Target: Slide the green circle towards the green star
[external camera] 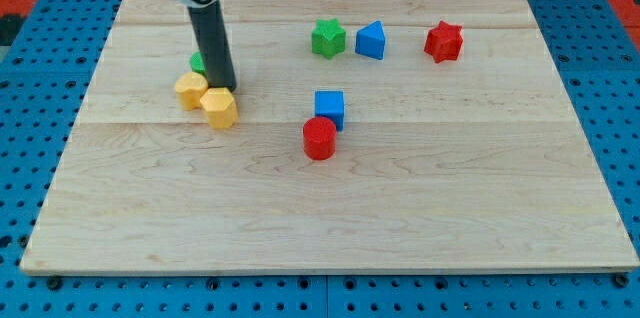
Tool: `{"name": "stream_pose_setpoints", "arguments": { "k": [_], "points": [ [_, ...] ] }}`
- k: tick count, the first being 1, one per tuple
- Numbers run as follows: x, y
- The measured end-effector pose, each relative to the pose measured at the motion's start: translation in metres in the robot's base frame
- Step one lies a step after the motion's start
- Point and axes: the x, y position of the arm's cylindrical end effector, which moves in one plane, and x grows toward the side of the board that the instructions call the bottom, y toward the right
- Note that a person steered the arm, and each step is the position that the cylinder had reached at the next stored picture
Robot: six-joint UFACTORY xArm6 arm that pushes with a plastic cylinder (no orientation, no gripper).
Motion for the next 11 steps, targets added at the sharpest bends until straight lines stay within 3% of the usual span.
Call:
{"name": "stream_pose_setpoints", "arguments": {
  "k": [2,3,4,5,7,9,10,11],
  "points": [
    [-0.028,-0.03],
    [-0.038,-0.001],
    [-0.048,-0.008],
    [-0.034,-0.049],
    [-0.083,-0.042],
    [-0.084,0.037],
    [-0.082,0.039],
    [-0.055,-0.002]
  ]
}}
